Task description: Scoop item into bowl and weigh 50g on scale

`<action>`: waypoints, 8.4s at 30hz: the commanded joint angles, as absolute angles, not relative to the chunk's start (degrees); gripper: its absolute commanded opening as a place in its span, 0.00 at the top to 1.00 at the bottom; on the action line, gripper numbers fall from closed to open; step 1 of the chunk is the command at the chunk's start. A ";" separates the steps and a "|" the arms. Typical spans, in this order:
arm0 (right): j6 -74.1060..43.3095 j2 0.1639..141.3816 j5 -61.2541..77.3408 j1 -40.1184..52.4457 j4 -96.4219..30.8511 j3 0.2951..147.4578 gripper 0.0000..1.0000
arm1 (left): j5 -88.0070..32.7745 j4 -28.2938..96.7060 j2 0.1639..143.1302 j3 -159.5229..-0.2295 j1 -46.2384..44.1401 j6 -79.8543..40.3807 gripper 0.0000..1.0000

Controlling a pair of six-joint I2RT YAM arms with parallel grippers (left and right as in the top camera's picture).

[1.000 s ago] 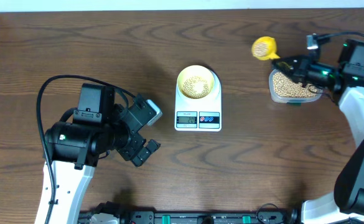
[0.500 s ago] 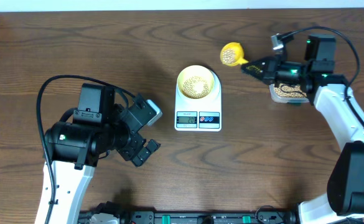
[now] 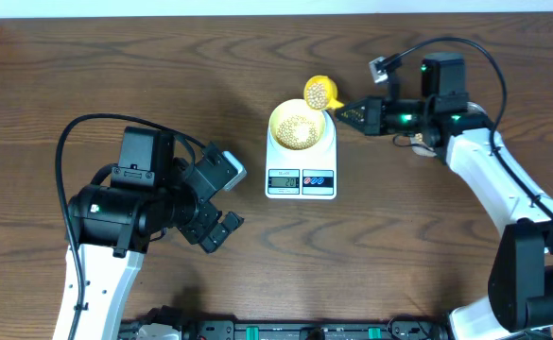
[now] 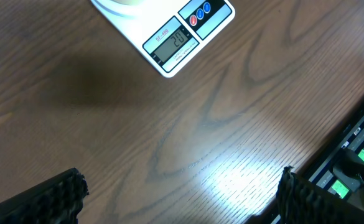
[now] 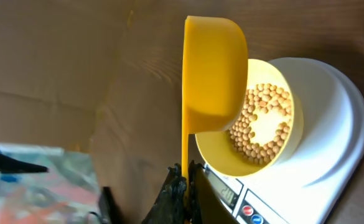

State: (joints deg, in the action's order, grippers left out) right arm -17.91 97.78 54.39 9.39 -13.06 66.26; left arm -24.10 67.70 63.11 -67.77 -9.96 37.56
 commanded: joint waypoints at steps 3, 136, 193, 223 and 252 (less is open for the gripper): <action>-11.81 98.15 46.54 13.13 -13.17 66.26 0.99 | -25.02 67.90 62.83 -68.49 -9.72 38.13 0.00; -11.35 85.93 48.58 -13.10 -25.32 71.77 0.99 | -24.99 67.90 62.83 -68.49 -9.72 38.13 0.00; -1.04 99.66 -14.90 -1.23 -46.41 71.77 0.99 | -24.99 67.90 62.83 -68.49 -9.72 38.13 0.00; 0.45 101.45 18.92 -6.79 -49.28 72.20 0.99 | -25.02 67.90 62.83 -68.49 -9.72 38.13 0.00; 0.38 101.47 43.00 -25.10 -54.63 72.20 0.99 | -25.02 67.90 62.83 -68.49 -9.72 38.13 0.00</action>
